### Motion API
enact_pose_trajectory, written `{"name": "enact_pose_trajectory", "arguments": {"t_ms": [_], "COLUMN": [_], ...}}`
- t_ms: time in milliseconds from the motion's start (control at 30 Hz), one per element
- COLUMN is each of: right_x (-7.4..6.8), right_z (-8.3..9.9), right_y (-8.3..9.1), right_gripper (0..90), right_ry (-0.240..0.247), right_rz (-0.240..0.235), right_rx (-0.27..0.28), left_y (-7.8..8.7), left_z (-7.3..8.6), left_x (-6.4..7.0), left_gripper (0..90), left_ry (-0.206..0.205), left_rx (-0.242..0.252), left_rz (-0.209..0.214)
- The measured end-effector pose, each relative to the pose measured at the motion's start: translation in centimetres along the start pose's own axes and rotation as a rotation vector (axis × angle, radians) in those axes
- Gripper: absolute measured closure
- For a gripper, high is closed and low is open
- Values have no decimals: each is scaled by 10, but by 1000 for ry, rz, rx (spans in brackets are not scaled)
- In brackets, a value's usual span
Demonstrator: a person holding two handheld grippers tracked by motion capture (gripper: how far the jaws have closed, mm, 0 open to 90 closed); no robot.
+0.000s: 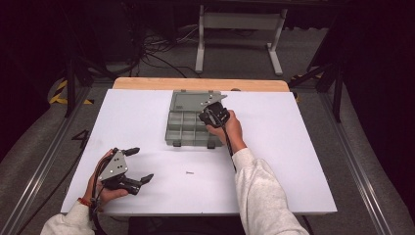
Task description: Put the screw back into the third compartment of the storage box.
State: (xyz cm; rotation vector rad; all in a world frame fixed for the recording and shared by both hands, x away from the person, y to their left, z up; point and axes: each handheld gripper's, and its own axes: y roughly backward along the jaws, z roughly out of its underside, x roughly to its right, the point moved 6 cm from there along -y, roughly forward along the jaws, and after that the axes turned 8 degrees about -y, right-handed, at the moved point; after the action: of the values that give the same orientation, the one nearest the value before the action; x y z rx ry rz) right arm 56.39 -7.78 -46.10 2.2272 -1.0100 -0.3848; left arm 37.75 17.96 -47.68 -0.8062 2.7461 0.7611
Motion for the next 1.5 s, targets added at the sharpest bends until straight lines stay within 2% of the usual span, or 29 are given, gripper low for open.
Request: {"name": "enact_pose_trajectory", "arguments": {"t_ms": [500, 700, 1033, 1400, 1500], "right_x": [4, 3, -7, -21, -24], "right_z": [9, 9, 12, 22, 24], "right_y": [4, 12, 41, 79, 85], "right_gripper": [871, 845, 792, 763, 754], "right_ry": [-22, -27, -8, 45, 56], "right_rz": [-14, -25, -98, -147, -157], "right_rx": [9, 41, 153, 231, 244], "left_y": [-1, 0, -1, -2, -2], "left_z": [1, 1, 0, 0, 0], "left_x": [1, 1, 1, 1, 1], "left_gripper": [44, 44, 44, 45, 45], "left_ry": [-2, 0, -1, 0, -2], "left_rx": [-9, -6, -11, -13, -17], "left_rz": [4, 3, 2, 0, -2]}}
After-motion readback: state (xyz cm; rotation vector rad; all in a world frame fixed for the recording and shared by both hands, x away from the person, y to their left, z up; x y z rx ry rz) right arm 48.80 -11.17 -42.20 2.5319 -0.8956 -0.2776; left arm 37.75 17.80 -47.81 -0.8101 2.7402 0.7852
